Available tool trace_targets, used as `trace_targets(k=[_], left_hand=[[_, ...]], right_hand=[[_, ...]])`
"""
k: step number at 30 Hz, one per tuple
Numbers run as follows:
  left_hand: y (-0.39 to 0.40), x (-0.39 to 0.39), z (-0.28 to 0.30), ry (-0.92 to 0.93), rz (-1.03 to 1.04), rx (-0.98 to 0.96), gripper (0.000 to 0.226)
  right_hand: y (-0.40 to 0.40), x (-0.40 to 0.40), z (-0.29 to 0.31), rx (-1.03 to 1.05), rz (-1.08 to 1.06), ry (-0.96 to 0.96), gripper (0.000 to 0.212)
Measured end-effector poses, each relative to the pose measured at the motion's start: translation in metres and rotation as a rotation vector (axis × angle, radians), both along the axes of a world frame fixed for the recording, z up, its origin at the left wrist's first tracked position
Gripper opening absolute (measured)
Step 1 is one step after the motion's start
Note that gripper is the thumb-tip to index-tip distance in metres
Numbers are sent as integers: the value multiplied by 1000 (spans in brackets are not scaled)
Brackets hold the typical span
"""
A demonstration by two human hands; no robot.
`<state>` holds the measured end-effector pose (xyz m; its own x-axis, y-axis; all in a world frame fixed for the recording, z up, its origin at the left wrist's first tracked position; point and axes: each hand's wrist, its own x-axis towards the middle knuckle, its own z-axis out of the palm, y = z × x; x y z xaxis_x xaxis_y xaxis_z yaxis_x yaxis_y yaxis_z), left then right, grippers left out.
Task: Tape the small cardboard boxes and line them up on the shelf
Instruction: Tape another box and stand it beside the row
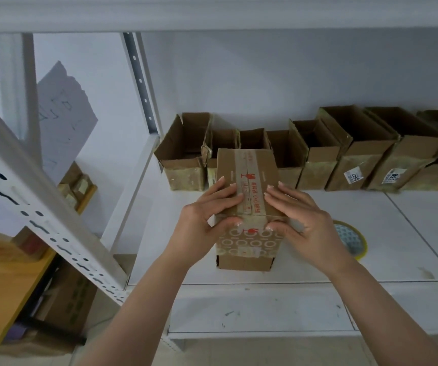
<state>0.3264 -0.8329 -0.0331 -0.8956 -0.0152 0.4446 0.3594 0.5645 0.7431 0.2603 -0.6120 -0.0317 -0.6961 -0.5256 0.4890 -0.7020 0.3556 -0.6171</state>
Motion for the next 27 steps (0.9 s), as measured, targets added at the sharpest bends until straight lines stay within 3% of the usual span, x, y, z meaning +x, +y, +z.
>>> trace_targets(k=[5,8,11,13,16,19,23,27], left_hand=[[-2,4,-1,-71,-96,28,46],[-3,8,-3,-92,-101,17,58],[8,18,-7,-153,228,92,68],[16,24,-12,-115,433,158,50],[23,28,-19,-10,545,187,18],[26,30,-19,23,627,129,19],[27,33,-22,43,610,142,19],[15,42,-27,71,422,235,30]], right_hand=[[-7,9,2,-24,-82,-5,53],[-10,13,0,-40,-137,-22,49],[-9,13,0,-34,-142,-51,49],[-9,13,1,-37,-135,-55,49],[-9,13,0,-42,-121,-55,48],[-10,14,0,-49,-122,-50,48],[-9,14,-1,-65,-115,-57,49],[-9,14,0,-60,-127,-56,47]])
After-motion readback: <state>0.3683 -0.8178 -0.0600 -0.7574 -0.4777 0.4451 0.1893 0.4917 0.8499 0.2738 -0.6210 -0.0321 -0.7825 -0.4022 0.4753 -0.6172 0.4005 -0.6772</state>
